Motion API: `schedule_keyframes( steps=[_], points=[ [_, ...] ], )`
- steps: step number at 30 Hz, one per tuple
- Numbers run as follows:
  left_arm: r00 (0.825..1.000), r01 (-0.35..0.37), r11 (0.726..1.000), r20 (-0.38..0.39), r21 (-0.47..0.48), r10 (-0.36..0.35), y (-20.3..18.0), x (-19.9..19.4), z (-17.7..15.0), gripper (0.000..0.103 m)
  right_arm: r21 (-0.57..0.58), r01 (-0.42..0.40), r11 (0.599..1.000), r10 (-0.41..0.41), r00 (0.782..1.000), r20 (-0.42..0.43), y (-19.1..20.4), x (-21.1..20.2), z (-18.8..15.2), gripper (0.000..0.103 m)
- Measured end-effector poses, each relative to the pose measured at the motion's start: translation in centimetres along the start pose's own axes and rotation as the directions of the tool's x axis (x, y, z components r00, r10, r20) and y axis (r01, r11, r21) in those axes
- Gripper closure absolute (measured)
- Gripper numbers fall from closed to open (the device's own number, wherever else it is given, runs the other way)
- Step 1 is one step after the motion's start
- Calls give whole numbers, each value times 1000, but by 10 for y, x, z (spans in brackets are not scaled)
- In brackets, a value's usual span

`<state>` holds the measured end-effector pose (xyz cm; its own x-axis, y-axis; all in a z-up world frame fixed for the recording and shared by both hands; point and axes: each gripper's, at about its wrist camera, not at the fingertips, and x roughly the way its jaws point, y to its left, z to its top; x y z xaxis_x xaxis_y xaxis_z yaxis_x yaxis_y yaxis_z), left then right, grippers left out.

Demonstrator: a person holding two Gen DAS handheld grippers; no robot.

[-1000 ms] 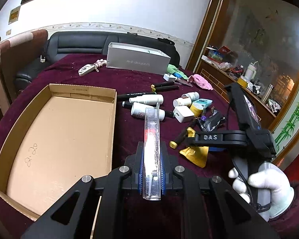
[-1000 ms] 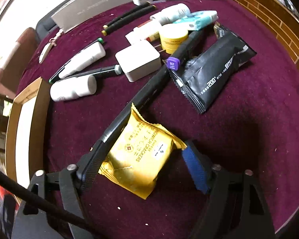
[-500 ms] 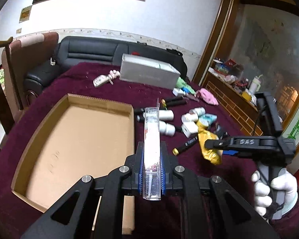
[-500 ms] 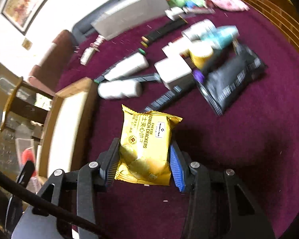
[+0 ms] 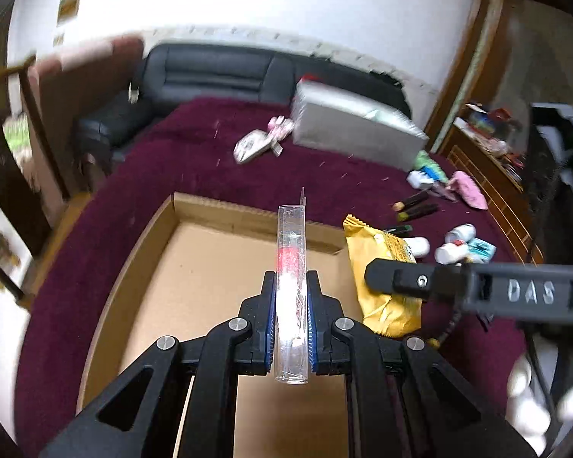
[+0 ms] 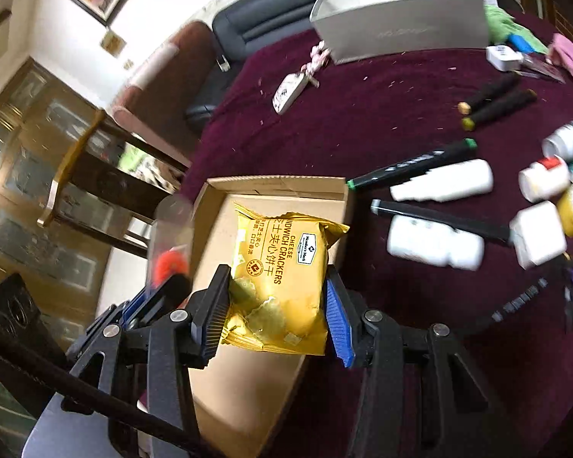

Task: Organize objects
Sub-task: 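Carry both items to the cardboard box and open both grippers inside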

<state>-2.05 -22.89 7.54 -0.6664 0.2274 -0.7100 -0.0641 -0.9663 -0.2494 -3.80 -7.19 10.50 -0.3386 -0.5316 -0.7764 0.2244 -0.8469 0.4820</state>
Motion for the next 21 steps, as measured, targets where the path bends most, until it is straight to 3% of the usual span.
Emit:
schedule_keyframes(
  steps=[8,17,21],
  points=[
    [997,8,996,-70,-94,-15,34,48,0,92,17,61,998,-61,998,-27,-11,43,12,57],
    [996,9,994,-90,-106,-18,37,64,1,91,-29,107,994,-108,994,-26,0,65,14,57],
    [995,11,993,-94,-121,-23,38,65,2,89,-8,80,997,-80,996,-35,-4,72,14,55]
  ],
)
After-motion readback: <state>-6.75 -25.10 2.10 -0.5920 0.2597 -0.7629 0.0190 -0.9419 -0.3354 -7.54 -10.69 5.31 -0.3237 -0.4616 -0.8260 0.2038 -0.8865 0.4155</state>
